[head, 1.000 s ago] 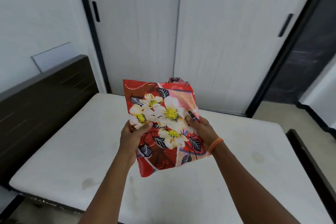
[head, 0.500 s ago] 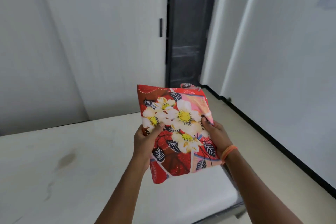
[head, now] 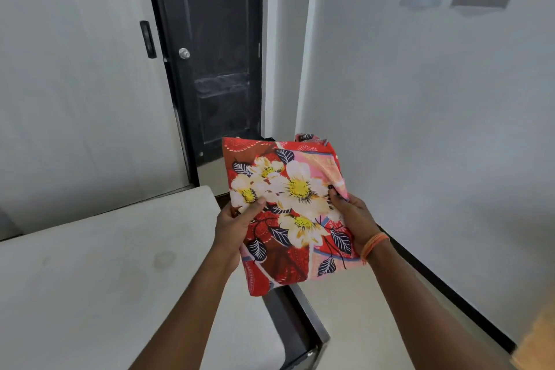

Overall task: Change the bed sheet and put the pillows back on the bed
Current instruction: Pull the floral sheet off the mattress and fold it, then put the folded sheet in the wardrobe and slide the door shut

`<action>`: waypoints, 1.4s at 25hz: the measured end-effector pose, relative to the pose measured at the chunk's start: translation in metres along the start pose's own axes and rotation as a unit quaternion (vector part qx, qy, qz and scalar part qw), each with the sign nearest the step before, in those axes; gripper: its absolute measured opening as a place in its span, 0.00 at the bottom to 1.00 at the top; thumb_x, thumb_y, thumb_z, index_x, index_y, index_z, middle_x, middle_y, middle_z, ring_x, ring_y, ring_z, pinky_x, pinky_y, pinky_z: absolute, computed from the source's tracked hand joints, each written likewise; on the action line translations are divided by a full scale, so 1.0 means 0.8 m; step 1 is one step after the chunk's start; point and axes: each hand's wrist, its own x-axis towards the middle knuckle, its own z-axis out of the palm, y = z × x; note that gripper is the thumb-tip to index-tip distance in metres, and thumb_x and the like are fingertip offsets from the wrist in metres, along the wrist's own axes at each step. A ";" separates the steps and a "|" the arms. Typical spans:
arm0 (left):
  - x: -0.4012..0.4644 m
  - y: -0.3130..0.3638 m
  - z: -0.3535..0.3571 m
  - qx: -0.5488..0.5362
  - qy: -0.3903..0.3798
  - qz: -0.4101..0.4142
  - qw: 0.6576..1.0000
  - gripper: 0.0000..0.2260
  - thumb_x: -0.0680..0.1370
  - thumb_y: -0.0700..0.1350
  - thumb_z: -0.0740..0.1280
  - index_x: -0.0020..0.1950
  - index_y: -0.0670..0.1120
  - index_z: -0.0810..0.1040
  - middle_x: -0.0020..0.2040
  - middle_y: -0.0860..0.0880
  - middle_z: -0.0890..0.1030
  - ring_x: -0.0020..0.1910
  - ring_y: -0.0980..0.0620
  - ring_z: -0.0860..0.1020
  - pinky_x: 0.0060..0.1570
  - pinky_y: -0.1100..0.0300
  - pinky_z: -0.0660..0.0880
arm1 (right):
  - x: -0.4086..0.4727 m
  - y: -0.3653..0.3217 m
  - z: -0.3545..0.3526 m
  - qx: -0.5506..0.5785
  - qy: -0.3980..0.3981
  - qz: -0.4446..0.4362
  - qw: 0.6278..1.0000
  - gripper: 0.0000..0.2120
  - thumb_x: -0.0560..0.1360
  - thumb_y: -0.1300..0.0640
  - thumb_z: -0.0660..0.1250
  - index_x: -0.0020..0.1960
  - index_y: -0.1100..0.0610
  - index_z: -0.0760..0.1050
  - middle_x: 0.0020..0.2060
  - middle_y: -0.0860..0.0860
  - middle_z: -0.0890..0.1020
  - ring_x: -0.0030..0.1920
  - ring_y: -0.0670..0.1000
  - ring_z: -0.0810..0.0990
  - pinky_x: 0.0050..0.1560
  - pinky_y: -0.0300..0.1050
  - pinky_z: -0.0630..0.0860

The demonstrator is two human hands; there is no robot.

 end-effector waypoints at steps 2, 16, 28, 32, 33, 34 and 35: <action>0.052 -0.005 0.032 -0.010 0.008 0.005 1.000 0.26 0.67 0.52 0.80 0.61 0.47 0.78 0.52 0.44 0.86 0.49 0.41 0.85 0.54 0.40 0.80 | 0.052 -0.013 -0.024 0.007 -0.002 -0.013 1.000 0.20 0.72 0.46 0.73 0.59 0.57 0.80 0.54 0.64 0.83 0.52 0.68 0.82 0.55 0.65 0.78; 0.304 0.029 0.104 -0.071 0.324 0.095 0.939 0.23 0.68 0.48 0.80 0.61 0.44 0.80 0.53 0.43 0.85 0.51 0.41 0.85 0.55 0.44 0.80 | 0.499 -0.074 0.034 -0.043 -0.290 0.065 0.954 0.17 0.70 0.49 0.76 0.55 0.57 0.83 0.51 0.62 0.85 0.48 0.64 0.85 0.49 0.62 0.80; 0.333 0.056 0.199 -0.075 0.629 0.204 0.747 0.24 0.68 0.51 0.80 0.60 0.46 0.81 0.53 0.44 0.86 0.50 0.42 0.85 0.55 0.42 0.80 | 0.630 -0.107 0.176 -0.056 -0.640 0.126 0.756 0.15 0.72 0.47 0.74 0.55 0.55 0.83 0.50 0.60 0.85 0.47 0.64 0.85 0.50 0.61 0.81; 0.372 0.065 0.212 -0.072 0.663 0.218 0.712 0.23 0.70 0.53 0.78 0.61 0.47 0.79 0.52 0.45 0.86 0.49 0.43 0.85 0.54 0.43 0.80 | 0.670 -0.117 0.201 -0.053 -0.677 0.109 0.726 0.13 0.74 0.49 0.73 0.54 0.55 0.83 0.49 0.60 0.85 0.46 0.63 0.85 0.47 0.57 0.82; 0.383 0.065 0.210 -0.072 0.669 0.219 0.707 0.23 0.70 0.53 0.78 0.61 0.48 0.79 0.52 0.46 0.86 0.49 0.43 0.85 0.54 0.43 0.80 | 0.681 -0.115 0.209 -0.052 -0.686 0.104 0.718 0.13 0.74 0.48 0.73 0.54 0.55 0.83 0.49 0.60 0.85 0.46 0.63 0.85 0.47 0.57 0.82; 0.394 0.066 0.207 -0.071 0.674 0.220 0.702 0.22 0.70 0.53 0.78 0.61 0.48 0.79 0.52 0.46 0.86 0.49 0.43 0.85 0.53 0.43 0.81 | 0.691 -0.113 0.218 -0.052 -0.693 0.102 0.712 0.13 0.74 0.48 0.73 0.54 0.55 0.83 0.49 0.60 0.85 0.46 0.63 0.85 0.48 0.58 0.82; 0.405 0.066 0.202 -0.070 0.681 0.220 0.695 0.22 0.71 0.53 0.77 0.61 0.48 0.79 0.52 0.46 0.86 0.49 0.43 0.85 0.53 0.43 0.81 | 0.702 -0.111 0.228 -0.055 -0.698 0.104 0.707 0.14 0.73 0.48 0.73 0.54 0.55 0.83 0.49 0.60 0.85 0.46 0.63 0.85 0.49 0.59 0.81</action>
